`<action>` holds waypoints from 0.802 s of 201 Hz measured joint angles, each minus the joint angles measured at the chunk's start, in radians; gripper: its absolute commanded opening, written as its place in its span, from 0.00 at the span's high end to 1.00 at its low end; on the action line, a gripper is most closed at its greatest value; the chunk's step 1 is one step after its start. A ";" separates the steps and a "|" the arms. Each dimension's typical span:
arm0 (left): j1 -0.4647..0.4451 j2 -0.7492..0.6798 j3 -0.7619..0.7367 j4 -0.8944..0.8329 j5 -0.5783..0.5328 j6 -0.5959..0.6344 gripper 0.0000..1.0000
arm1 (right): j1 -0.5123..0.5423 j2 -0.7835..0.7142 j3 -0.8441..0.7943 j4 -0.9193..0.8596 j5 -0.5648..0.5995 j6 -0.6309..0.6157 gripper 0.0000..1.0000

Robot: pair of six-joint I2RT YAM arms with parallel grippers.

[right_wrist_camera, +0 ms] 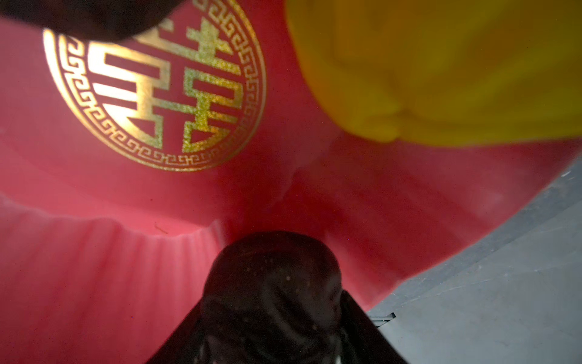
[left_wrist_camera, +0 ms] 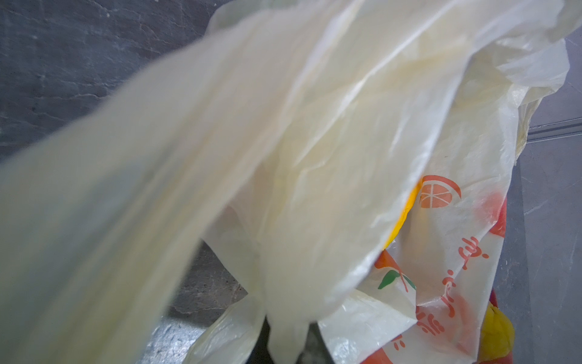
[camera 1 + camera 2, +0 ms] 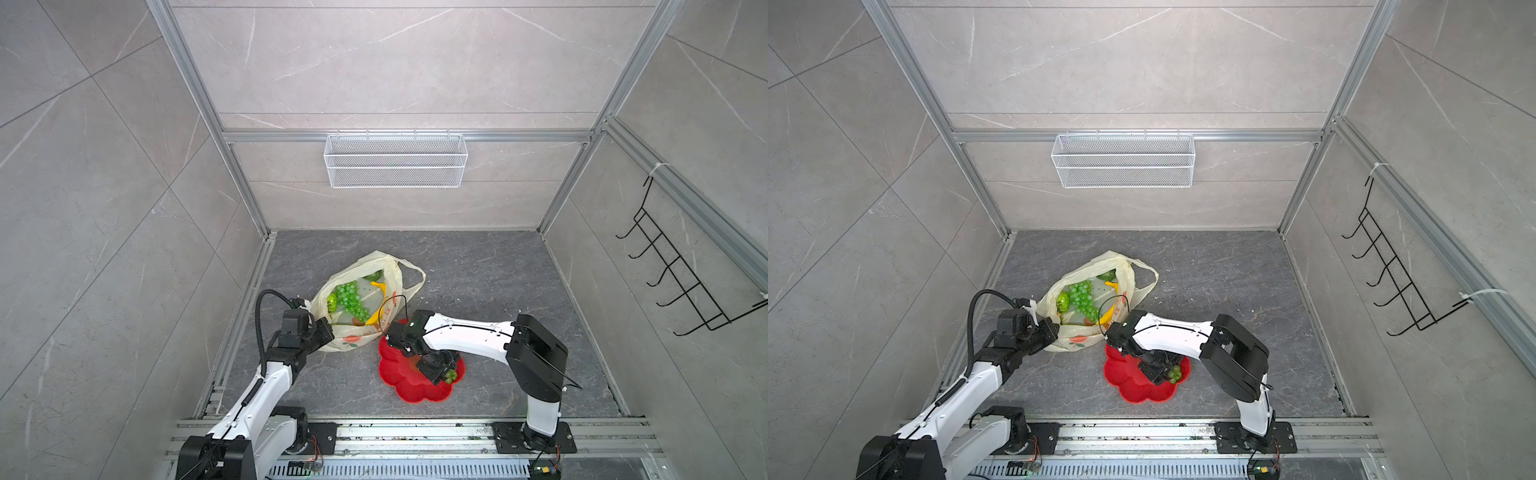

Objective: Take the fake fruits out of the plastic bag
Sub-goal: 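Carry the dark fruit with the right gripper over the red plate and lower it, then open the right gripper to release the dark fruit beside the avocado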

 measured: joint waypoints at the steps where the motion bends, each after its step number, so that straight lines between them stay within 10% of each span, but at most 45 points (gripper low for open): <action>1: 0.000 0.000 0.000 0.000 0.000 0.000 1.00 | 0.000 0.000 0.000 0.000 0.000 0.000 0.38; 161: 0.000 0.015 0.000 -0.001 0.000 0.000 1.00 | 0.000 -0.124 0.082 -0.034 0.074 0.013 0.13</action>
